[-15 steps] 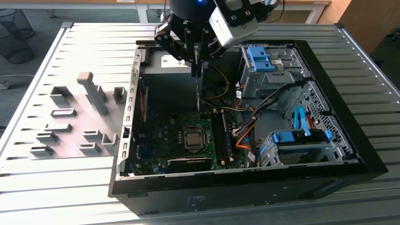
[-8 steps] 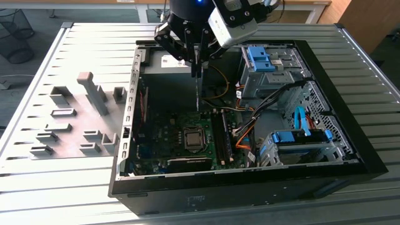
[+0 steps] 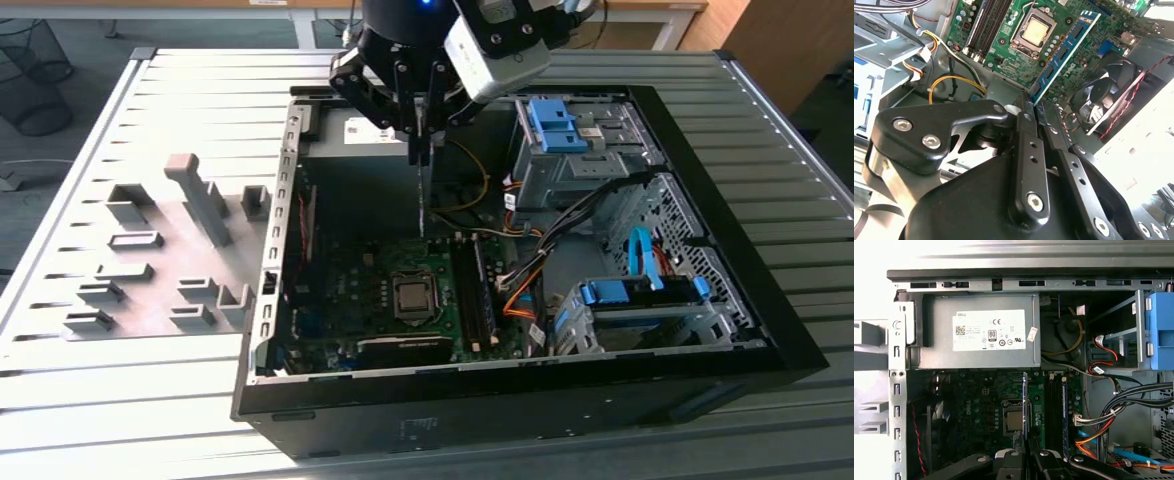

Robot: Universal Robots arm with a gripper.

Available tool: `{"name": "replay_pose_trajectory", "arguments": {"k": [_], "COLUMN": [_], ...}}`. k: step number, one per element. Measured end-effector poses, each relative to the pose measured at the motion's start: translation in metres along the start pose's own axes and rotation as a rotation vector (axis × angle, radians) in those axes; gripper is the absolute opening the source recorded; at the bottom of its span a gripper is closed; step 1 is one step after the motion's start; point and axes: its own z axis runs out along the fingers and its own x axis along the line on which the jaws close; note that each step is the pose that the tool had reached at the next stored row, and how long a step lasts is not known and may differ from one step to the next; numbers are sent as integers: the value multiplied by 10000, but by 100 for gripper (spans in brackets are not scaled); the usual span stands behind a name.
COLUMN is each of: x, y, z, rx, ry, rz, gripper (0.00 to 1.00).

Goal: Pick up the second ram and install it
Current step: 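Insert the second ram into the second slot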

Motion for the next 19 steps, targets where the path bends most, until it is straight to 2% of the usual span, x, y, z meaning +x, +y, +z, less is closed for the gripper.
{"name": "replay_pose_trajectory", "arguments": {"k": [4, 19], "x": [0, 1], "y": [0, -1], "z": [7, 53], "rx": [5, 49], "ry": [-11, -82], "rz": [345, 3051], "gripper": [14, 14]}}
